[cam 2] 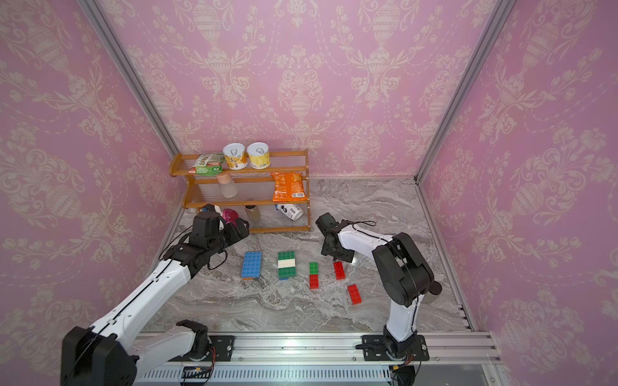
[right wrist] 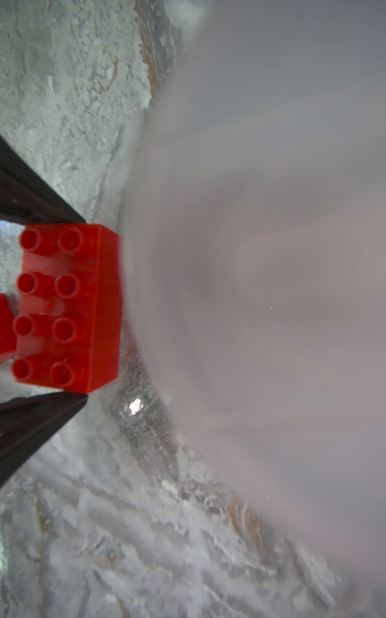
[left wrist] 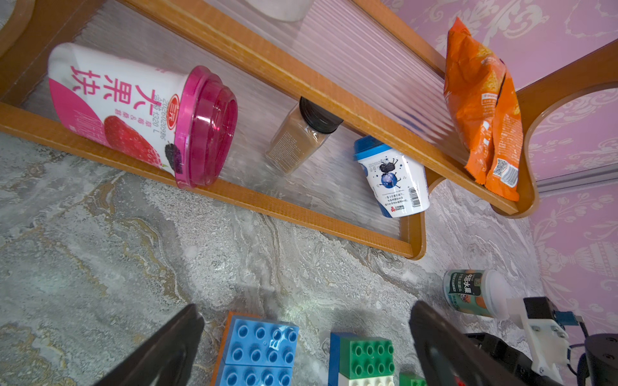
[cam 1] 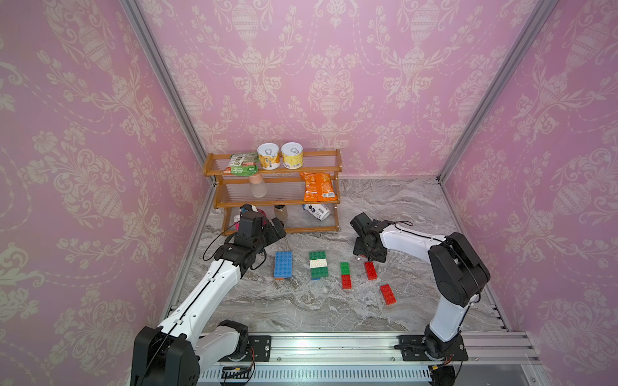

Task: Assemble a rectangle with lego
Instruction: Pick up the lego brick from the center of the board.

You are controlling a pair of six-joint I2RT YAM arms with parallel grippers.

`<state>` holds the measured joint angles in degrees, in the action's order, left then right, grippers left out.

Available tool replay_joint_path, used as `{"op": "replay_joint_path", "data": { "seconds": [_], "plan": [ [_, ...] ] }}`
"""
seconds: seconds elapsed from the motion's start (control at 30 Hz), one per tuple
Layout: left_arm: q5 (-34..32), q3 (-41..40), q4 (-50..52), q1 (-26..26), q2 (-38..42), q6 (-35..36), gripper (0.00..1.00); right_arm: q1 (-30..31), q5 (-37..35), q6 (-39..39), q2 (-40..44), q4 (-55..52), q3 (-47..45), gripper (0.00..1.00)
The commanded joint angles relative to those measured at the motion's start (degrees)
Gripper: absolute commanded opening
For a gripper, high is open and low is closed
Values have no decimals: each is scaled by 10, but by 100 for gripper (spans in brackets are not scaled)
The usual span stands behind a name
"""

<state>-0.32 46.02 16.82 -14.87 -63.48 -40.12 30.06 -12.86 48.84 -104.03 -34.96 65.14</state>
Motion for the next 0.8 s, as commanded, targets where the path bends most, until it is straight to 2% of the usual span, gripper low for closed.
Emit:
{"op": "replay_joint_path", "data": {
  "seconds": [0.0,0.2,0.4,0.53,0.77],
  "plan": [
    [8,-1,0,-4,3,-5,99,-6,0,-12,10,-9,3,75],
    [8,0,1,-5,0,-4,99,-8,4,-13,9,-5,3,69],
    [9,2,1,-4,-3,-4,99,-8,4,-16,31,-12,-2,59],
    [9,3,3,-4,0,-2,99,-6,23,-16,73,-10,-19,54],
    [3,0,8,-4,12,0,99,33,29,5,179,-15,-69,53]
  ]
}}
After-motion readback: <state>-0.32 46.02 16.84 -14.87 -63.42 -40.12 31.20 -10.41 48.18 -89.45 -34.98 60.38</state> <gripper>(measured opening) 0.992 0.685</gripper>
